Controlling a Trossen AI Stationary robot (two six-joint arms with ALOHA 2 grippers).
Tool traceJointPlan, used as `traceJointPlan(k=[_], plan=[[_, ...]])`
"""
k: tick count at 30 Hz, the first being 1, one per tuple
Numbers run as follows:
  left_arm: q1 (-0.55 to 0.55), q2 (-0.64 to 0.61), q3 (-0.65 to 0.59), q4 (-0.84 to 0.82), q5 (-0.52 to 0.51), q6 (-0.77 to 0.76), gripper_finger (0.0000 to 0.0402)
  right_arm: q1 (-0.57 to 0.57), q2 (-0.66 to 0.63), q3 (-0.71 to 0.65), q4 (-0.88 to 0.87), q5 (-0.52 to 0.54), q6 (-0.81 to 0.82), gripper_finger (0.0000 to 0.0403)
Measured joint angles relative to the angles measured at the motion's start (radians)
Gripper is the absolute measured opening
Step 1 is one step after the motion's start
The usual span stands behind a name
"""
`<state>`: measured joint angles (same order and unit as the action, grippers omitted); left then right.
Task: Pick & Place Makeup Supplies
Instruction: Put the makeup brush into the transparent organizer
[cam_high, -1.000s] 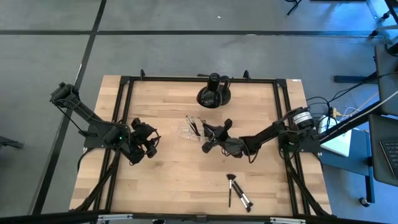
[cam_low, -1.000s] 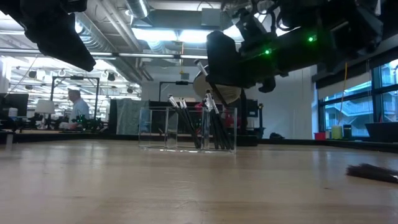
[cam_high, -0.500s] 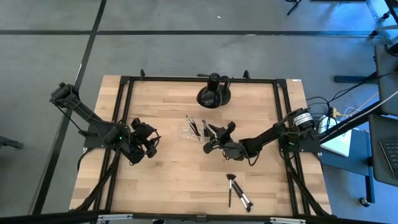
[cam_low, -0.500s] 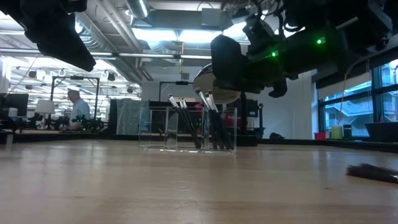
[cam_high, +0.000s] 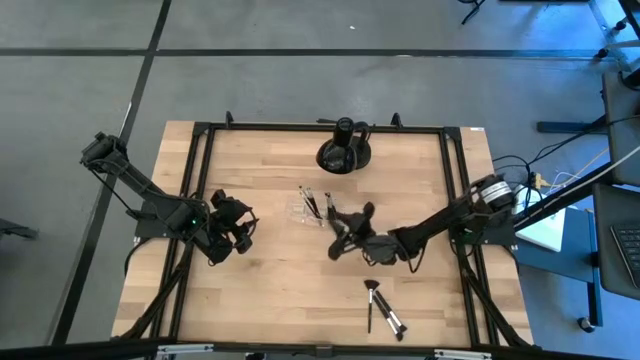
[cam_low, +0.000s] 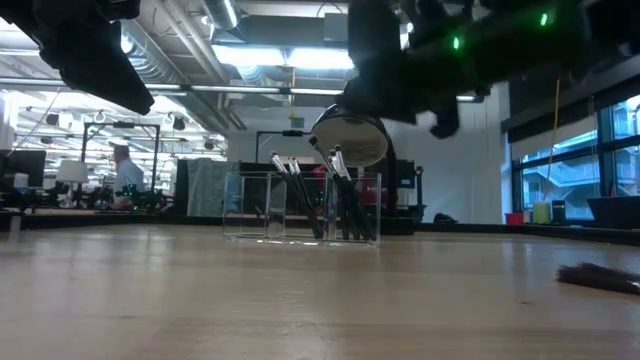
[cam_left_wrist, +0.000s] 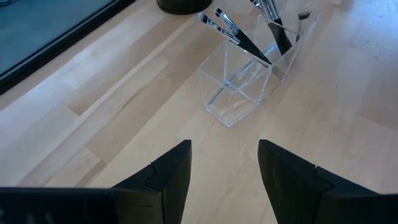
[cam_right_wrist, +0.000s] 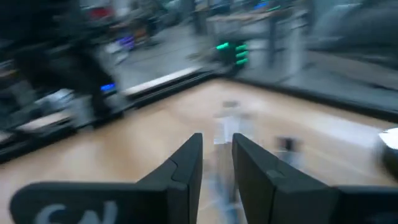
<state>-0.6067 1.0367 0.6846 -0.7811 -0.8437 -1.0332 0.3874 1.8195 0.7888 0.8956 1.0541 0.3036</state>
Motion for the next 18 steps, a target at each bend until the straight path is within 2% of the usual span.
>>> traceJointPlan(k=[3, 5, 8, 10, 12, 18], plan=[[0.0, 0.0, 0.0, 0.001, -0.009, 0.0, 0.018, 0.003, -0.015, 0.067, -0.154, -0.201, 0.004, 0.0088], [0.0, 0.0, 0.0, 0.008, -0.011, 0.0, 0.018, -0.001, -0.015, 0.139, -0.336, -0.312, 0.041, 0.0087], [0.0, 0.0, 0.0, 0.019, -0.011, 0.0, 0.018, -0.022, -0.003, 0.265, -0.665, -0.415, 0.123, 0.0077], [0.0, 0.0, 0.0, 0.023, -0.014, 0.0, 0.018, -0.037, 0.015, 0.332, -0.826, -0.425, 0.154, 0.0067], [0.0, 0.0, 0.0, 0.023, -0.017, 0.005, 0.018, -0.052, 0.031, 0.379, -0.904, -0.42, 0.158, 0.0055], [0.0, 0.0, 0.0, 0.022, -0.017, 0.013, 0.018, -0.116, 0.043, 0.434, -0.931, -0.446, 0.13, 0.0033]])
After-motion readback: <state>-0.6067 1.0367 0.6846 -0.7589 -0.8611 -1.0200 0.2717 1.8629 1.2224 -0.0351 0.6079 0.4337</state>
